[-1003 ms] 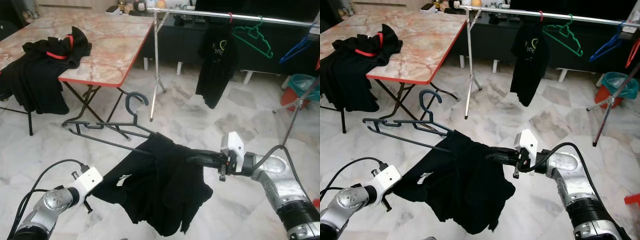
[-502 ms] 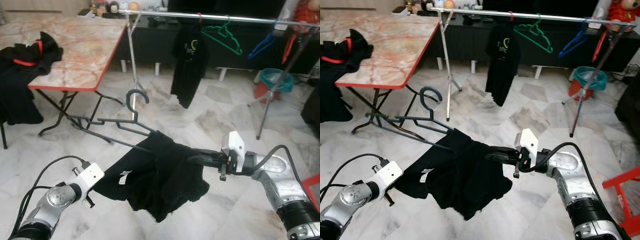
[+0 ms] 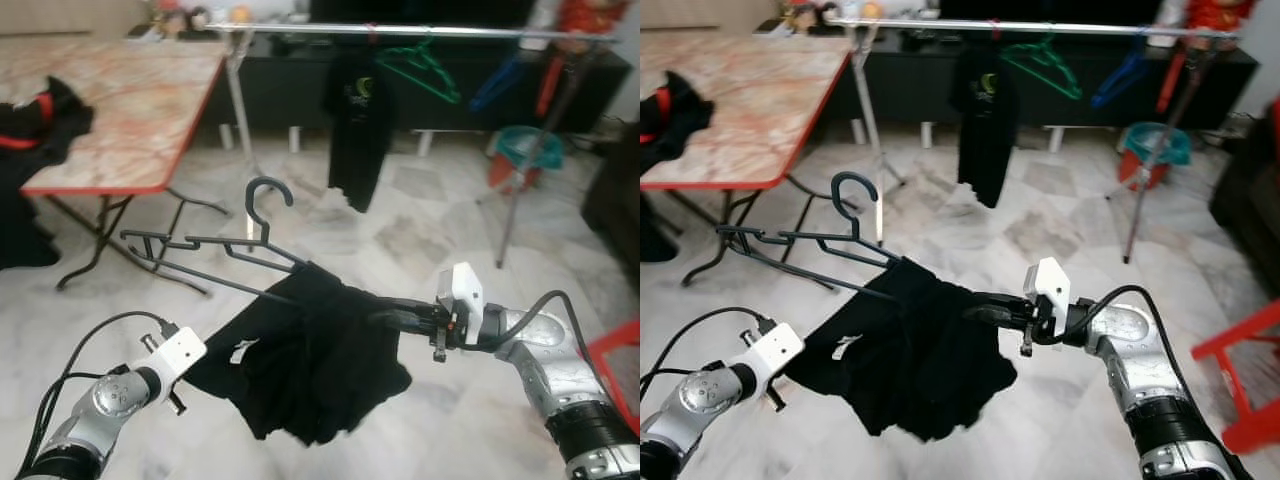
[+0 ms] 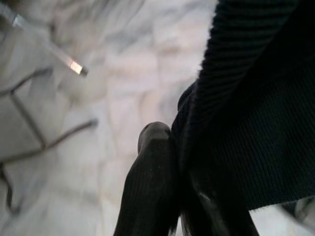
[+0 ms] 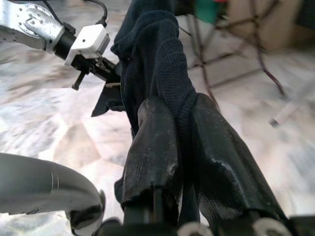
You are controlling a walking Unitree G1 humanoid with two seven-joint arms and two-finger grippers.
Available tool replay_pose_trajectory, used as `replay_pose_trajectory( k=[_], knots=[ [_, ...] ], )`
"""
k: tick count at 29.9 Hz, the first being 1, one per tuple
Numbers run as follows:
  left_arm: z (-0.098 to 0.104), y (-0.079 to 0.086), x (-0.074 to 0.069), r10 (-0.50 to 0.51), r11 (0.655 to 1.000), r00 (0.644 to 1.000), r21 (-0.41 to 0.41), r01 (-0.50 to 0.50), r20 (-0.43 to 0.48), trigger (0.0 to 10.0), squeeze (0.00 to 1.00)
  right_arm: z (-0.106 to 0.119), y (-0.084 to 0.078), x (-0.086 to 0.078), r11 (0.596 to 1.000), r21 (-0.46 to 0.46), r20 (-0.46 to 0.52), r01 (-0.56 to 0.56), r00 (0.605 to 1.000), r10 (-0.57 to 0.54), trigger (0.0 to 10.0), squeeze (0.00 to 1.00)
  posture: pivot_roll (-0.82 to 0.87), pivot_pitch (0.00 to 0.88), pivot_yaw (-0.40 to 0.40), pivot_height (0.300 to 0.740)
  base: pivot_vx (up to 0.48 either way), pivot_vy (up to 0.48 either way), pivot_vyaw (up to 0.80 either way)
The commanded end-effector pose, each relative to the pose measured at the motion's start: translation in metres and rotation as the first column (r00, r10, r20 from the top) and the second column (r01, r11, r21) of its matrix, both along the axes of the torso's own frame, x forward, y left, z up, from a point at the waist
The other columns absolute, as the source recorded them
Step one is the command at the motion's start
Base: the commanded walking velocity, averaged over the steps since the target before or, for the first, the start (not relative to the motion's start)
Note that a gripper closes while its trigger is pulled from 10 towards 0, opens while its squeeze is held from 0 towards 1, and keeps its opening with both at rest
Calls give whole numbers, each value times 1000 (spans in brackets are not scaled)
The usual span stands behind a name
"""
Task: Hang hanger
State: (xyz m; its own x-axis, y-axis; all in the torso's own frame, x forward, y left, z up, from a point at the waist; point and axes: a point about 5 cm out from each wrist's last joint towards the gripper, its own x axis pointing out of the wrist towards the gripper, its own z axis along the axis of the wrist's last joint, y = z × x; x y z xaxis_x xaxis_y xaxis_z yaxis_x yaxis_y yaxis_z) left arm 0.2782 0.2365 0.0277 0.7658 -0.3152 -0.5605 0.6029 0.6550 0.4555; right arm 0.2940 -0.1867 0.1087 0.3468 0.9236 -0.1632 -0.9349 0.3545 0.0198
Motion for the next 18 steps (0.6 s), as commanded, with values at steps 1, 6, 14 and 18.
replay_pose_trajectory(
  k=[1, 6, 14, 18],
  knots=[
    [-4, 12, -5, 34, 999, 999, 41, -33, -31, 10000, 0, 15, -7, 5, 999, 42, 69, 34, 997, -37, 10000, 0, -2, 0, 4, 740, 0, -285, -712],
    [-5, 11, -4, 48, 999, 998, 25, -47, -36, 10000, 0, 15, -5, 5, 998, 55, 66, 34, 997, -38, 10000, 0, -4, 0, 9, 740, 0, -58, -692],
    [-9, 2, -4, 48, 999, 998, -6, -48, -39, 10000, 0, 9, -9, 4, 999, -4, 81, 53, 995, -52, 10000, 0, 1, 0, 0, 740, 0, 0, 0],
    [-10, -7, -2, 71, 996, 997, -54, -72, -28, 10000, 0, 8, -9, 5, 999, -7, 77, 49, 996, -48, 10000, 0, 13, 0, -6, 740, 0, 0, 0]
  ],
)
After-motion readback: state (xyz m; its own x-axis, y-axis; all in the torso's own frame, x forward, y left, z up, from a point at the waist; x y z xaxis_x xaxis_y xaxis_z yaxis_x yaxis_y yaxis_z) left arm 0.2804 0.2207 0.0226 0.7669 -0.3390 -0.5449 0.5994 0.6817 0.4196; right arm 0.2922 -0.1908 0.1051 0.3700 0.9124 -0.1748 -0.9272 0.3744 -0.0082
